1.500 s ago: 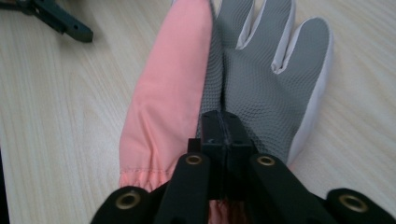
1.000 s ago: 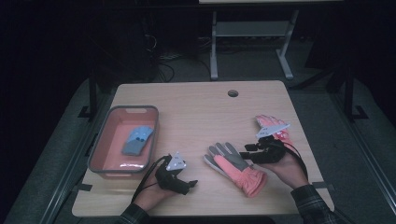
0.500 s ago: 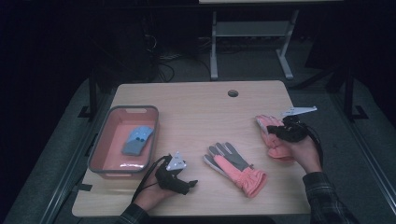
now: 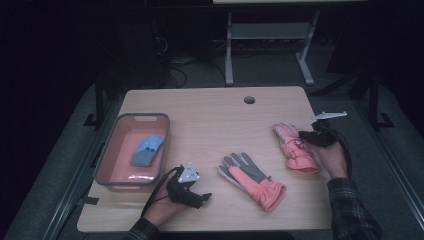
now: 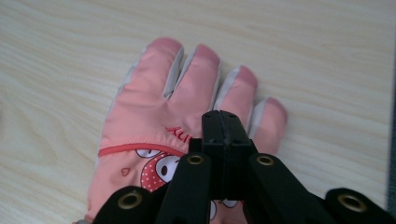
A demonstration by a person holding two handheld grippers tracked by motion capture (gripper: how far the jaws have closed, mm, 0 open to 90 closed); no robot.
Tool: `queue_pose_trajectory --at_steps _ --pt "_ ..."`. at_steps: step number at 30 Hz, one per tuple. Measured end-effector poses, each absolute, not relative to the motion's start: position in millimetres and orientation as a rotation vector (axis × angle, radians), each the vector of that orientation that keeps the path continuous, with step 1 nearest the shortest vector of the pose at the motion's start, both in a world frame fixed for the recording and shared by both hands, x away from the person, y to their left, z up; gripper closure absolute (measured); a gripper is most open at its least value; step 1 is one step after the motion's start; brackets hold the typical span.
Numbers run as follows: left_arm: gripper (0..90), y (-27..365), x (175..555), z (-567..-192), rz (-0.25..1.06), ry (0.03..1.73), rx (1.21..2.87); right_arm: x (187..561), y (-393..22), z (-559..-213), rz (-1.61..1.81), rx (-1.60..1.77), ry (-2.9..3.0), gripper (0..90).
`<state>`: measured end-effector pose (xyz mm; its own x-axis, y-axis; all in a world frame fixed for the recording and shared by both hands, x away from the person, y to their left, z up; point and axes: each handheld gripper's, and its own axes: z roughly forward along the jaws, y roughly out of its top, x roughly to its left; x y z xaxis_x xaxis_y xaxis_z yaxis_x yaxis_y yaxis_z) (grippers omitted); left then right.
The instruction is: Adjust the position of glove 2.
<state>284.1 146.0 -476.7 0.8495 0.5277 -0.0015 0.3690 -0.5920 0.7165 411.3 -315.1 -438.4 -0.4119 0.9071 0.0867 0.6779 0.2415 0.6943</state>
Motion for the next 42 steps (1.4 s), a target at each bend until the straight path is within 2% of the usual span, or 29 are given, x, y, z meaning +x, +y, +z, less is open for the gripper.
queue_pose_trajectory --at_steps 20,26,31,32,39,42 --pt "12.7 146 283 -477 0.272 0.655 2.267 409 -239 -440 1.067 1.207 2.498 88.3" --pt "12.7 146 283 -477 0.269 0.655 2.266 402 -240 -428 1.139 1.180 2.504 75.4" --pt "12.7 146 283 -477 0.269 0.655 2.266 387 -246 -418 1.176 1.165 2.505 68.1" --pt "12.7 146 283 -477 0.269 0.655 2.266 378 -245 -416 1.172 1.154 2.521 64.2" --pt "12.7 146 282 -477 0.269 0.655 2.268 368 -238 -430 1.087 1.122 2.596 52.5" --pt "12.7 146 282 -477 0.269 0.655 2.267 365 -233 -436 1.025 1.117 2.610 53.1"
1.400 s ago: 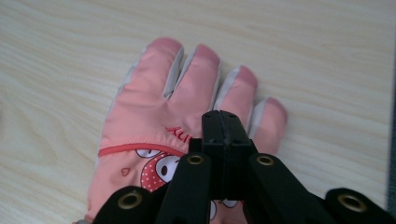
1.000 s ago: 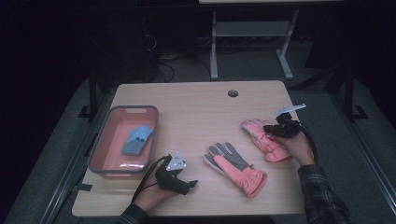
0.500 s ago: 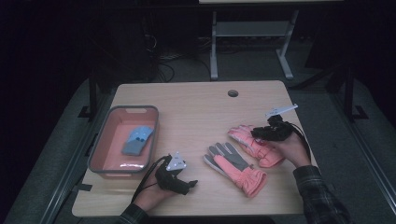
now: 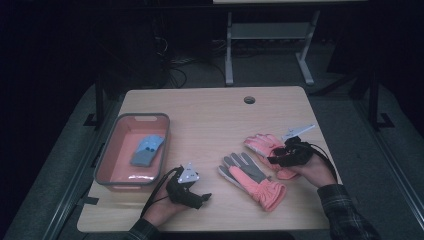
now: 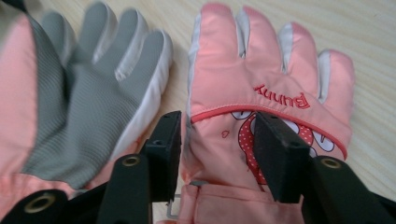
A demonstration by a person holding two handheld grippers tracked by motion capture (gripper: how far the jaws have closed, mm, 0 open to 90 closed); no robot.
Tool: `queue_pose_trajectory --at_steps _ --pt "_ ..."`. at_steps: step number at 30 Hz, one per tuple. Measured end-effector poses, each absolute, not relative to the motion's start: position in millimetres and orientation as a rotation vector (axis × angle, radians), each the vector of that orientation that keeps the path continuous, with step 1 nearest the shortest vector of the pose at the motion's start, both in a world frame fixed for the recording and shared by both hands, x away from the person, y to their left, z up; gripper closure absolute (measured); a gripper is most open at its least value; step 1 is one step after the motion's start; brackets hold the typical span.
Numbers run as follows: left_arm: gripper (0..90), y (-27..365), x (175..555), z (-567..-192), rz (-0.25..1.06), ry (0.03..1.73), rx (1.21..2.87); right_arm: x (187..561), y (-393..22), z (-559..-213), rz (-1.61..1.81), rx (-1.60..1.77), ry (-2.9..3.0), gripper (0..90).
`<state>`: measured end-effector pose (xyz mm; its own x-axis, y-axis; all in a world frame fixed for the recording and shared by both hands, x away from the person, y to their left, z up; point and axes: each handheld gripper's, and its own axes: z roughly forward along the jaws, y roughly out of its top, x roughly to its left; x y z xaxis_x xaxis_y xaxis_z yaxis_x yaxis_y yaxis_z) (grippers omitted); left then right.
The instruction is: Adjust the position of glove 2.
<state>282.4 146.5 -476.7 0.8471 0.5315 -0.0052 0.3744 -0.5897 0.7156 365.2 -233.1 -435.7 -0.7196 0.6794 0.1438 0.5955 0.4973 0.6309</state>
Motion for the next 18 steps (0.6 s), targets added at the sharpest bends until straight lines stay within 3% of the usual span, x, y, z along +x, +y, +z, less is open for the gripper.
queue_pose_trajectory --at_steps 2,8,18 --pt "12.7 146 282 -477 0.269 0.655 2.267 364 -229 -439 0.966 1.080 2.608 56.3" --pt "12.7 146 282 -477 0.269 0.656 2.266 363 -231 -443 0.964 1.068 2.606 80.9" --pt "12.6 146 282 -477 0.268 0.655 2.267 363 -245 -428 1.089 1.110 2.567 83.7"
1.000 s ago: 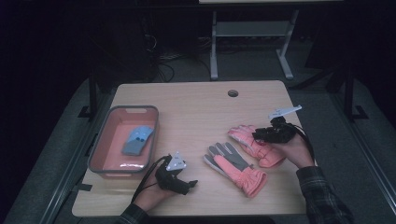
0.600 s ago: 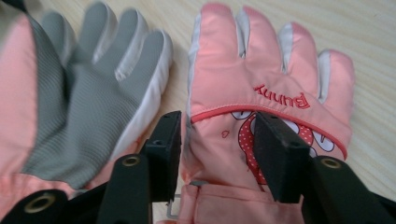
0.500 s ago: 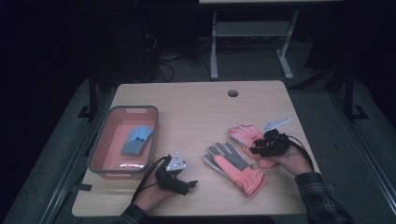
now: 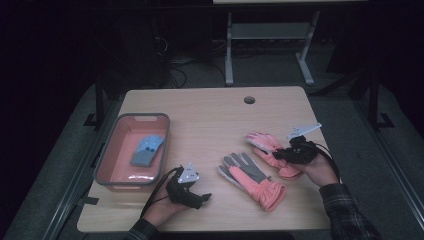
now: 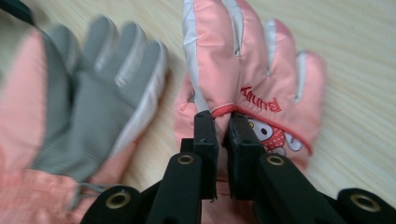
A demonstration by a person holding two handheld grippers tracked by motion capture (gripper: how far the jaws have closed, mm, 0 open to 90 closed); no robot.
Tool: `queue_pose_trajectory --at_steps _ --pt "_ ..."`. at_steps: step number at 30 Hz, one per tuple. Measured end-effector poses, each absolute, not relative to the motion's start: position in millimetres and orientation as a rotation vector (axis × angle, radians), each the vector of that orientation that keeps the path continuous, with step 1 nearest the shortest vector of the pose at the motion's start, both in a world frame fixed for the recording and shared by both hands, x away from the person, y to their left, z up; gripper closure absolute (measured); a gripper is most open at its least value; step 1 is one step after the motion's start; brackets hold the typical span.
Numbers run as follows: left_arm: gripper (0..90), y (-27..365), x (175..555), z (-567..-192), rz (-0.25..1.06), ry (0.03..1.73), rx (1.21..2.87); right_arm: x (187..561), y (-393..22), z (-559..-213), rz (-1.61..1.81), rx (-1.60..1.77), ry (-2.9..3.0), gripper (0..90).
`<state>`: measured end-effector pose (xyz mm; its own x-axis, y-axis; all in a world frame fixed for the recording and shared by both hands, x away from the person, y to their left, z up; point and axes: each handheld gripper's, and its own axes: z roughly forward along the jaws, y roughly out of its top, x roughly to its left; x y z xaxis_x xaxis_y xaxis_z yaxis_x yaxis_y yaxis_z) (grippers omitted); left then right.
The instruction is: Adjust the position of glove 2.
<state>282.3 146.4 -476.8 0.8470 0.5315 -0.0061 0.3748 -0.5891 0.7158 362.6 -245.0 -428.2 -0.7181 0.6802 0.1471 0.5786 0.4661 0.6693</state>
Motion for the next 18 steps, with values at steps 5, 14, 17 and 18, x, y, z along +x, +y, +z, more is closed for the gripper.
queue_pose_trajectory --at_steps 5,14,17,18 --pt "12.7 146 282 -477 0.269 0.655 2.267 356 -243 -414 1.154 1.077 2.551 83.7" --pt "12.6 146 283 -477 0.272 0.654 2.263 336 -233 -384 1.206 1.025 2.544 83.8" --pt "12.6 147 283 -477 0.273 0.651 2.269 329 -228 -378 1.222 1.001 2.554 83.7" --pt "12.7 146 283 -477 0.273 0.652 2.263 327 -226 -376 1.223 1.001 2.558 83.7"
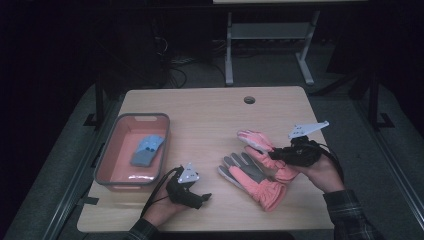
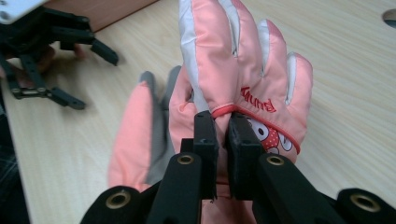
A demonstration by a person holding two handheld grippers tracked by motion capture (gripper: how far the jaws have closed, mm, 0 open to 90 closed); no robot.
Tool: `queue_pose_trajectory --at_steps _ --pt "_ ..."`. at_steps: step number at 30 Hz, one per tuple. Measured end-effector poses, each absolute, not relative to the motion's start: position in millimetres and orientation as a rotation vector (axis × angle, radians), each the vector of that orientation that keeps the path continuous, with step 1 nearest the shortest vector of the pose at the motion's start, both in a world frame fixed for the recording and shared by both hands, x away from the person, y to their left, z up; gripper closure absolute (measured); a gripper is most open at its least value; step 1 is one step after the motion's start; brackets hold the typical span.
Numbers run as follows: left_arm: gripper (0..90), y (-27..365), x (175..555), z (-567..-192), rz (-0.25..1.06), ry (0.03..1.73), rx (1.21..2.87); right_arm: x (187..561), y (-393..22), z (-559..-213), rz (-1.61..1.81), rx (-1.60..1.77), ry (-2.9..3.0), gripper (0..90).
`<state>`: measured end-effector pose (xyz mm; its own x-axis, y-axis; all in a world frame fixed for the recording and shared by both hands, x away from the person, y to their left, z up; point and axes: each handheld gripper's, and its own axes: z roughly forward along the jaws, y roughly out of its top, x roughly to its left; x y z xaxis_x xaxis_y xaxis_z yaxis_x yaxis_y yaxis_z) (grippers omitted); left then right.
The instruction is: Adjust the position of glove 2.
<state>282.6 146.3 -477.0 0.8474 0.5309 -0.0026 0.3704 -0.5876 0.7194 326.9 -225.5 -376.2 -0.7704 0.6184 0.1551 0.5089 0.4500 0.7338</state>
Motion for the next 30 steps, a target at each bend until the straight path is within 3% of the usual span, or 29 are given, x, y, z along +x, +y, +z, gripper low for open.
queue_pose_trajectory --at_steps 21,25,30 --pt "12.7 146 282 -477 0.266 0.661 2.258 302 -172 -374 1.136 0.934 2.672 81.6" --pt "12.7 145 282 -477 0.266 0.661 2.255 303 -168 -379 1.126 0.930 2.682 76.2" --pt "12.7 146 282 -477 0.265 0.660 2.261 302 -166 -377 1.176 0.897 2.666 60.8"
